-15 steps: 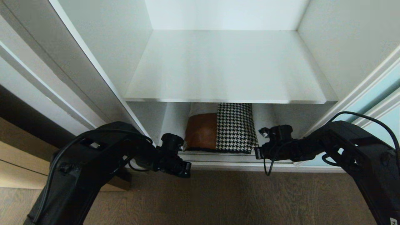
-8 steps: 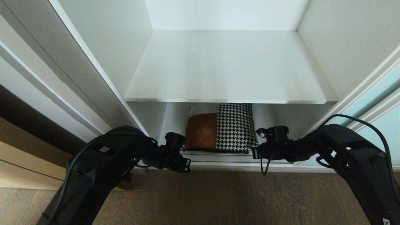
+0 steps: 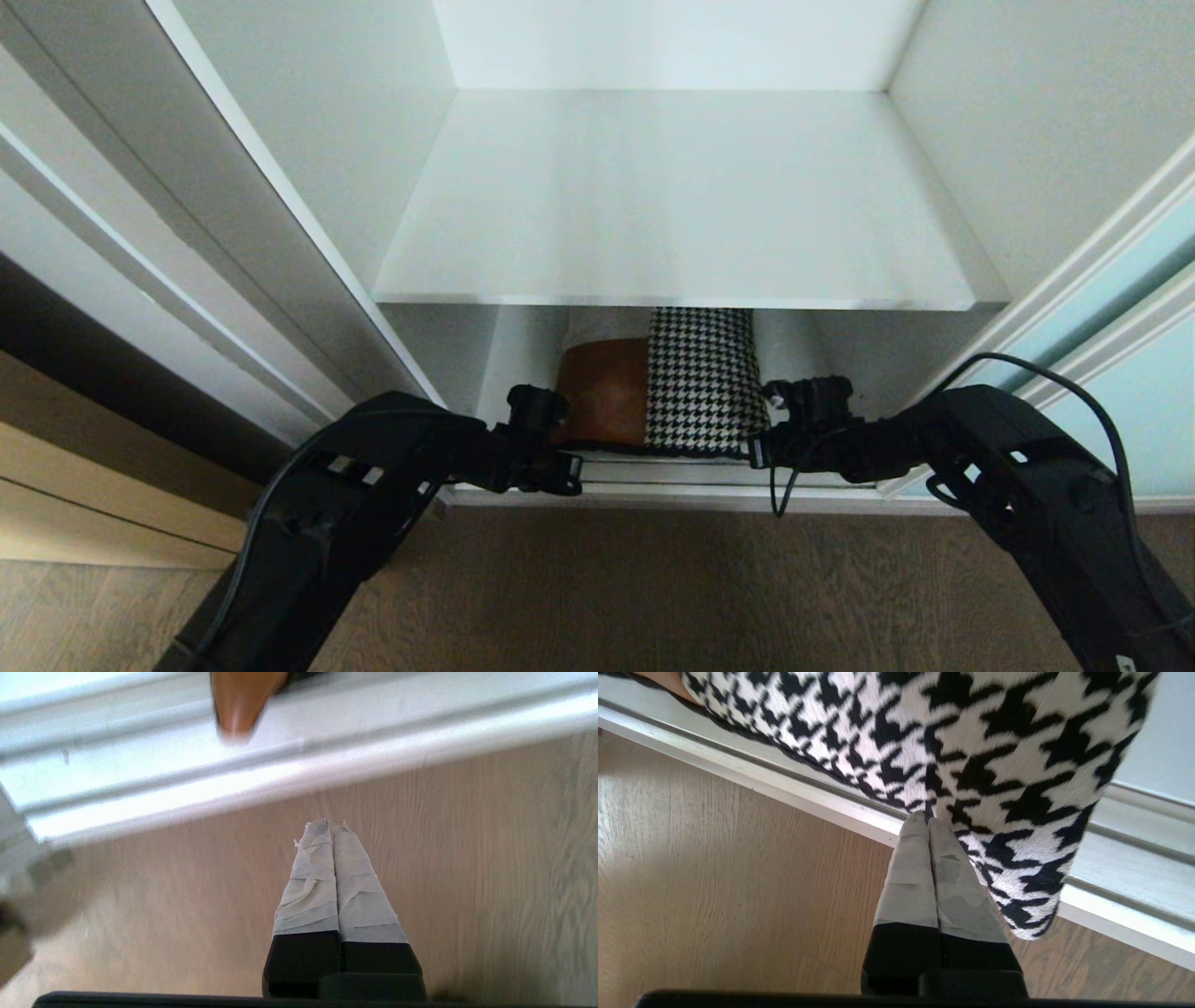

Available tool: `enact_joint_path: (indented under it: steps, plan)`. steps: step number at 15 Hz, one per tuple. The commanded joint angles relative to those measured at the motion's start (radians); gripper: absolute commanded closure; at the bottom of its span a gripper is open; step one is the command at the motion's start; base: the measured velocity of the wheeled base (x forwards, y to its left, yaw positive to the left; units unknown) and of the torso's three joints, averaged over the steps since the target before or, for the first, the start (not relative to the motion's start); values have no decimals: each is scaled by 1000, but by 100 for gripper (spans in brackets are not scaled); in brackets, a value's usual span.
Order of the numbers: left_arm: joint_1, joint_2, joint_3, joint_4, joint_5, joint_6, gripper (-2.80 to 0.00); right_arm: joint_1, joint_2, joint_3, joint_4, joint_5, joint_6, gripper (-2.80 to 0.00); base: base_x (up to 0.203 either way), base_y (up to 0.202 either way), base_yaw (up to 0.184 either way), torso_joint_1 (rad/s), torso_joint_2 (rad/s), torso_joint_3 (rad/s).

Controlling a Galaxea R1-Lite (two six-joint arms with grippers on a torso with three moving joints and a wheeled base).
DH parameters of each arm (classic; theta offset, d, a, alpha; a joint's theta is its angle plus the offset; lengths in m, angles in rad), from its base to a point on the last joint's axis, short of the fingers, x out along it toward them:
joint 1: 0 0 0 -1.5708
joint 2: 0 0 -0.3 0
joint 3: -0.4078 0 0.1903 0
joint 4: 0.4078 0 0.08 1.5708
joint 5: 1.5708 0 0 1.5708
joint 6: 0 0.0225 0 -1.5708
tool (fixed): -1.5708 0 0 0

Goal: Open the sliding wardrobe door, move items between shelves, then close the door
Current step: Place the pillow on the lower shelf

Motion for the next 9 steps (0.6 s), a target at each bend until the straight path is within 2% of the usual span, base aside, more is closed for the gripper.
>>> enact_joint_path:
  steps: [1,4,6,7,9]
  plan:
    - [-1,30,-29,-15,1,-1,0,3,16,-4,-5,1,1,0,0,0,0,0,0,0]
    - [0,38,-47,-10,-28,-6,0,5,18,-4,-8,1,2,0,0,0,0,0,0,0]
    - [0,40,-53,-11,-33,25,0,5,10,5,-8,1,5,0,0,0,0,0,0,0]
    - [0,41,-52,-24,-34,58,0,5,11,5,-10,1,7,0,0,0,0,0,0,0]
    - [1,53,-53,-103,-33,71,0,5,2,13,-14,3,10,0,0,0,0,0,0,0]
